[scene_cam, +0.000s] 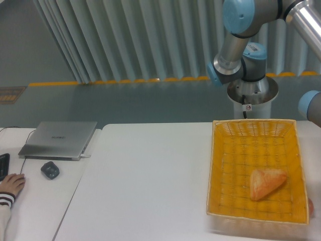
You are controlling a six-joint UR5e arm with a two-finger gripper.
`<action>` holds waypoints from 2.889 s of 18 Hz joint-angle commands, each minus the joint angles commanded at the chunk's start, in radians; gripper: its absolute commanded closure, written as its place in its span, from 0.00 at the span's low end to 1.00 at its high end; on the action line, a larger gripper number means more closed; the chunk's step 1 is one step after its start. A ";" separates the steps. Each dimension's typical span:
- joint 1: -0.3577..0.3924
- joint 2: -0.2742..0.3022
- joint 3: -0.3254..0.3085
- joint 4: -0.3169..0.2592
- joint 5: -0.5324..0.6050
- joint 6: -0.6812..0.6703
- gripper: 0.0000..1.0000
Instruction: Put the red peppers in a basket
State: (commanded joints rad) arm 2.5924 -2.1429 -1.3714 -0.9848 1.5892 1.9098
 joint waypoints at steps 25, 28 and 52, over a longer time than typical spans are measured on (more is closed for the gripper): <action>-0.008 -0.028 -0.017 0.023 0.032 0.015 0.00; -0.009 -0.032 -0.017 0.025 0.041 0.015 0.00; -0.014 -0.045 -0.017 0.038 0.044 0.000 0.17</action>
State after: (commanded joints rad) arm 2.5786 -2.1875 -1.3882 -0.9465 1.6337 1.9098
